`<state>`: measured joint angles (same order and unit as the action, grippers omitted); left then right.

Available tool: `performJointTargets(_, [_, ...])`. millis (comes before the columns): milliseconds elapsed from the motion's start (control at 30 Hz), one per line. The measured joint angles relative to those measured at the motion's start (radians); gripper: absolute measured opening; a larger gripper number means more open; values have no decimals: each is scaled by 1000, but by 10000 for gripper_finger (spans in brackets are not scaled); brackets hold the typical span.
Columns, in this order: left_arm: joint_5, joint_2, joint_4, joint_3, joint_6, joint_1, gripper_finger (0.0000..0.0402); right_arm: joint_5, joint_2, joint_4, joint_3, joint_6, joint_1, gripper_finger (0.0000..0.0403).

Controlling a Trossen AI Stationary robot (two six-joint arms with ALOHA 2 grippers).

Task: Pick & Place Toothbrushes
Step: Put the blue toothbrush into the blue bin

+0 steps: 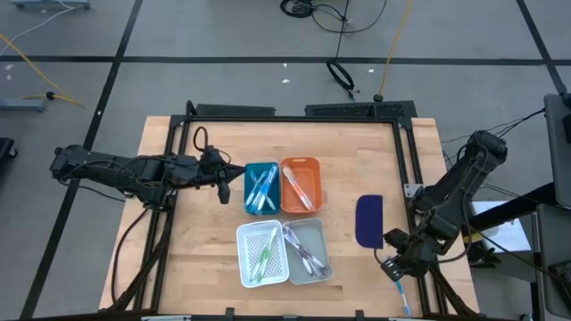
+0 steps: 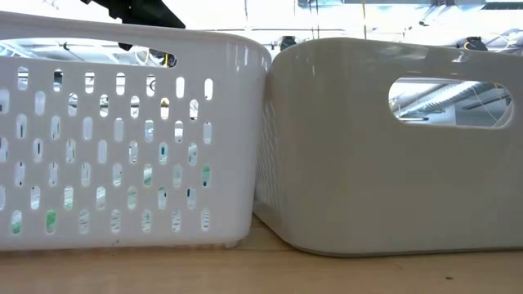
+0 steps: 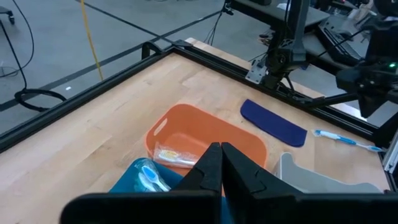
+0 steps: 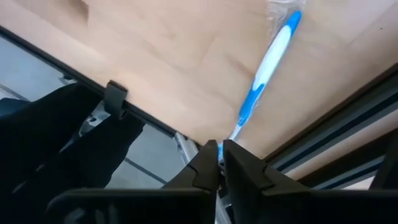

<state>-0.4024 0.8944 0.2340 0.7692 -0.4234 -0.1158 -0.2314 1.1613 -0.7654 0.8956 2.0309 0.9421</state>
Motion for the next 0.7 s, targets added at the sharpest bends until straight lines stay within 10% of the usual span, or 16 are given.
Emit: performJointTargets(700, [-1, 0, -1, 0, -4, 0, 10, 0, -12, 126, -161, 105, 0, 221])
